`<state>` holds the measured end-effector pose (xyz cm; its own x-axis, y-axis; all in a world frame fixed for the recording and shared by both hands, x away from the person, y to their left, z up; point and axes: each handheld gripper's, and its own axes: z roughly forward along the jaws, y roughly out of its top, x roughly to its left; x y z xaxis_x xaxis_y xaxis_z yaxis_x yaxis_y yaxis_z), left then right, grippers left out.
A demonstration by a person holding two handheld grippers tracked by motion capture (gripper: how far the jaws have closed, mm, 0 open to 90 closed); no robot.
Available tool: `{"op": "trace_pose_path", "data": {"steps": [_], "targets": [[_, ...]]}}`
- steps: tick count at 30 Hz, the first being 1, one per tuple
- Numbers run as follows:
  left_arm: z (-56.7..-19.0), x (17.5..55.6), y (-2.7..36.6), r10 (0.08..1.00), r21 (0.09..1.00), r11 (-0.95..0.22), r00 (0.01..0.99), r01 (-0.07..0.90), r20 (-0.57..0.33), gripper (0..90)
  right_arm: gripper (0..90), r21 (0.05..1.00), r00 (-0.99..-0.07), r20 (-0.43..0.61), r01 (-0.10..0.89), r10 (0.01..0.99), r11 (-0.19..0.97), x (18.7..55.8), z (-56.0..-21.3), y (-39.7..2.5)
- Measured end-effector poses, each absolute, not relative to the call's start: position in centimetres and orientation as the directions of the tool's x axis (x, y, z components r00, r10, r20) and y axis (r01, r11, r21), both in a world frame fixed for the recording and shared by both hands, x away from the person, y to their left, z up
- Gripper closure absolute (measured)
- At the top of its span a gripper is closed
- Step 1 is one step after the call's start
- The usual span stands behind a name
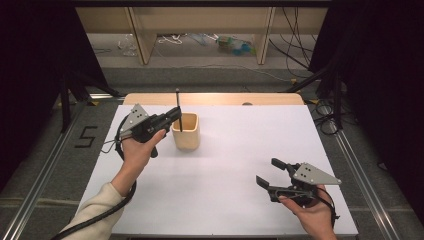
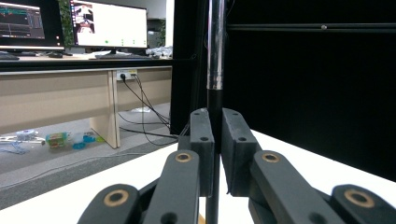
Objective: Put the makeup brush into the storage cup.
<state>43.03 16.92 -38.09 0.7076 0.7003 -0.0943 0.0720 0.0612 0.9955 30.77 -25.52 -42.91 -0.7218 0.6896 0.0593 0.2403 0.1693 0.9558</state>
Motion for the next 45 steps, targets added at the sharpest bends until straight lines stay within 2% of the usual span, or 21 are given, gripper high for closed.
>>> {"op": "trace_pose_path", "data": {"steps": [11,45], "targets": [[-38.1,43.5,16.8,0.699,0.997,0.054,0.710,0.063,-0.083,83.8,22.1,0.966,-0.727,0.076,0.223,0.682,0.130,30.9,-43.1,-25.3],[-38.2,44.4,16.5,0.701,0.996,0.050,0.708,0.068,-0.083,83.8,22.1,0.965,-0.726,0.071,0.223,0.684,0.137,30.9,-43.1,-25.4]]}}
